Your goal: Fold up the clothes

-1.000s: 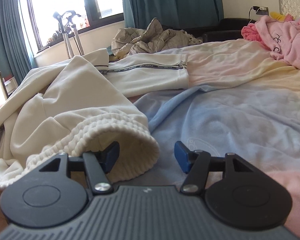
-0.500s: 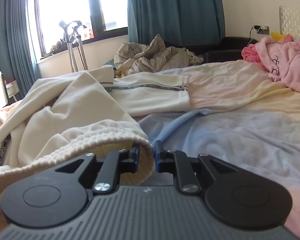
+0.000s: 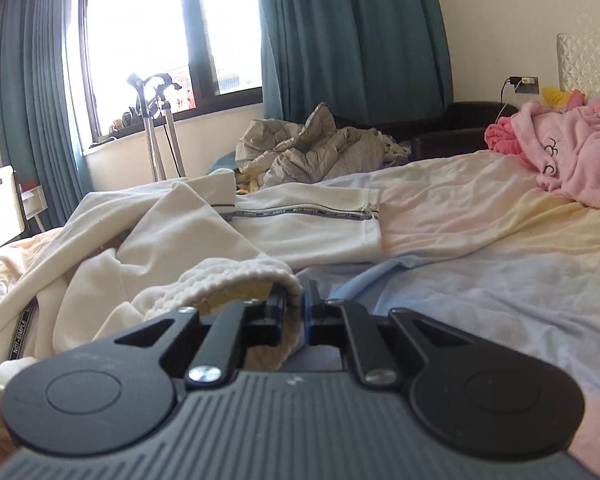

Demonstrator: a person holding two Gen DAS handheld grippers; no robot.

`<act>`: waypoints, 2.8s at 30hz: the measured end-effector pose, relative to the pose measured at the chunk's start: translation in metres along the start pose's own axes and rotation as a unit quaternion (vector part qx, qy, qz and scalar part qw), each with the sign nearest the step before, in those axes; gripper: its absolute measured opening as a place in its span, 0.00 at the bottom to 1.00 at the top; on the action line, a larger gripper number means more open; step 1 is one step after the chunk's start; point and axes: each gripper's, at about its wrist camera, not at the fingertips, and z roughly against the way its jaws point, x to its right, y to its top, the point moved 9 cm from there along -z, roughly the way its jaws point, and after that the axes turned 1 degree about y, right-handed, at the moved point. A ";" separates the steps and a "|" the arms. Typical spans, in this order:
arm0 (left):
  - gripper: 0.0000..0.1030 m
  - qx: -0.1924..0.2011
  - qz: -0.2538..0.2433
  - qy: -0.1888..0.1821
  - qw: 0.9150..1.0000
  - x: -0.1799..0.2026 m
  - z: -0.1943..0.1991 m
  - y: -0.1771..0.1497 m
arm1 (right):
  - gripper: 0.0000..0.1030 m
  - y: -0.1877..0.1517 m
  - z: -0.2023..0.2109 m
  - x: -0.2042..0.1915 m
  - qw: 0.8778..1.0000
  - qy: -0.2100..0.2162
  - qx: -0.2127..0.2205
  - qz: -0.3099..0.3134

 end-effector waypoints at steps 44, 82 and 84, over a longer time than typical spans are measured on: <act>0.11 0.069 0.059 -0.032 0.995 0.002 -0.024 0.082 | 0.06 -0.022 0.022 -0.003 0.991 0.040 -0.085 -0.092; 0.29 -0.004 0.091 0.124 0.988 -0.339 -0.244 0.201 | 0.21 -0.107 0.092 -0.460 0.865 0.470 -0.167 0.049; 0.39 -0.003 0.079 0.133 0.988 -0.338 -0.226 0.201 | 0.32 -0.102 0.095 -0.453 0.870 0.459 -0.168 0.068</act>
